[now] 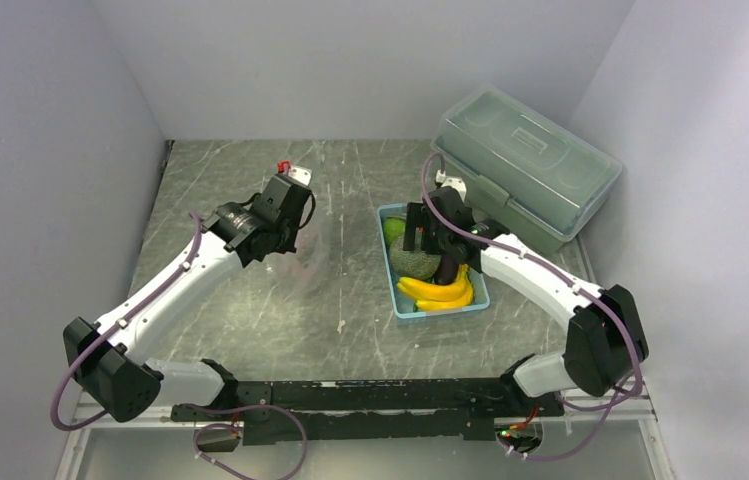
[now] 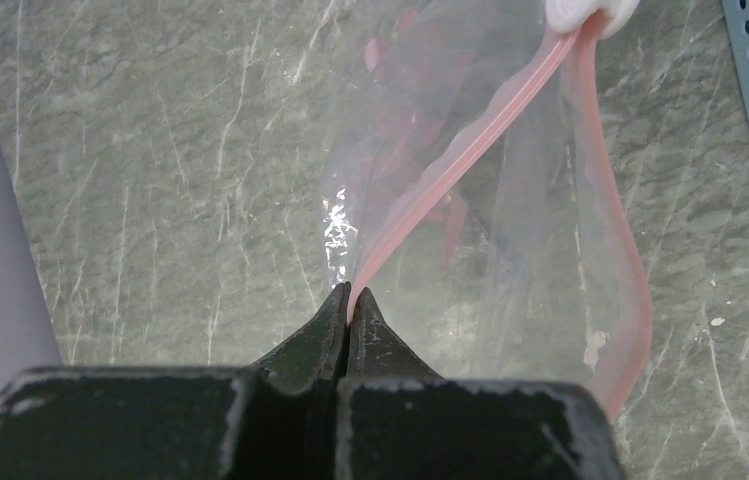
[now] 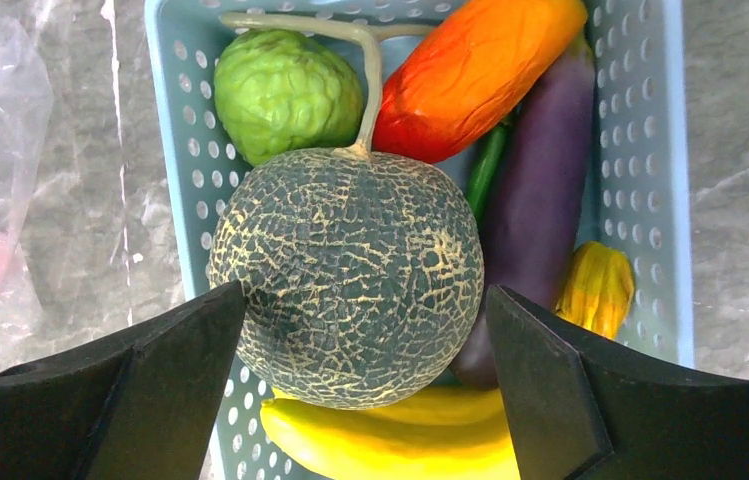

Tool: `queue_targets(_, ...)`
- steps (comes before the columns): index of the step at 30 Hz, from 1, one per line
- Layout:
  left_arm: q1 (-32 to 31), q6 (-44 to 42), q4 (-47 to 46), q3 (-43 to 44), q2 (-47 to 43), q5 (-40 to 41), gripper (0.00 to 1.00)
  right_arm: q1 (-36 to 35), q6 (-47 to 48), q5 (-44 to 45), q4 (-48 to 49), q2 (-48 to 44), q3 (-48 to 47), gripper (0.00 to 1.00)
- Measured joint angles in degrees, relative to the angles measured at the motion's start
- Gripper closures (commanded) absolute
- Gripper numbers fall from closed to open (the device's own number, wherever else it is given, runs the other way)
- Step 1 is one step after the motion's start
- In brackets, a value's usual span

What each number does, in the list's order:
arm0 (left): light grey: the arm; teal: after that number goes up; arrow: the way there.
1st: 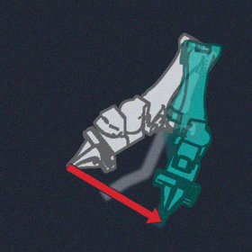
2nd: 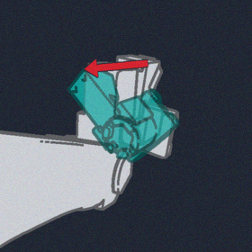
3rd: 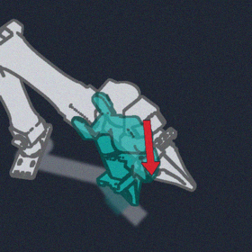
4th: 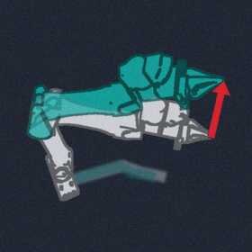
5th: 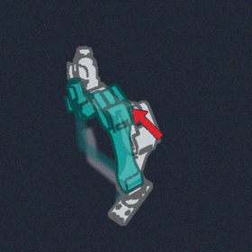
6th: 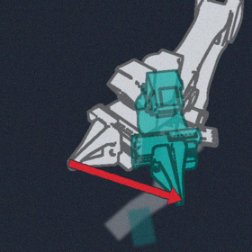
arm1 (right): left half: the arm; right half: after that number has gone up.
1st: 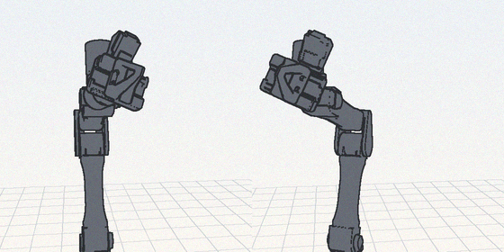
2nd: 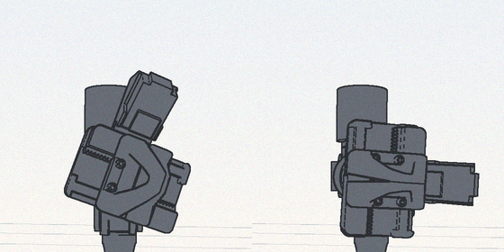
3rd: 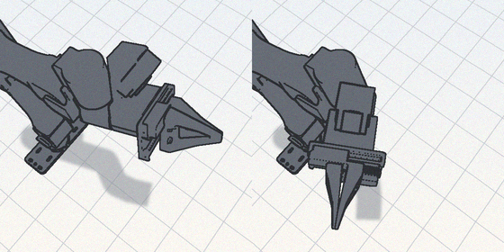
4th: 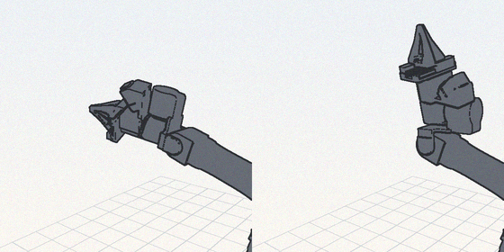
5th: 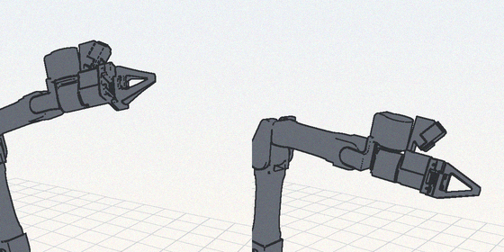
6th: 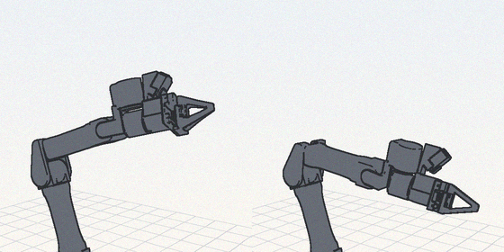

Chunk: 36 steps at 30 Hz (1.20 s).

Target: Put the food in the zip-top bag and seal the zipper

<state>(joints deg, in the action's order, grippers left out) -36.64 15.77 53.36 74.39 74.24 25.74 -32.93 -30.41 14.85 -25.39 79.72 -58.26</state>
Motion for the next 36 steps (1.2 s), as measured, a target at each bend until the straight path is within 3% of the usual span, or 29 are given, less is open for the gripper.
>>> queue_targets(18,0.0,0.0,-0.5,-0.9,-1.8,-1.1,1.00,0.2,-0.9,-2.7,1.9,4.2,-1.1,0.01)
queue_targets(36,0.0,0.0,-0.5,-1.0,-1.8,-1.1,1.00,-2.4,-0.7,-3.7,3.8,-3.3,5.4,0.21)
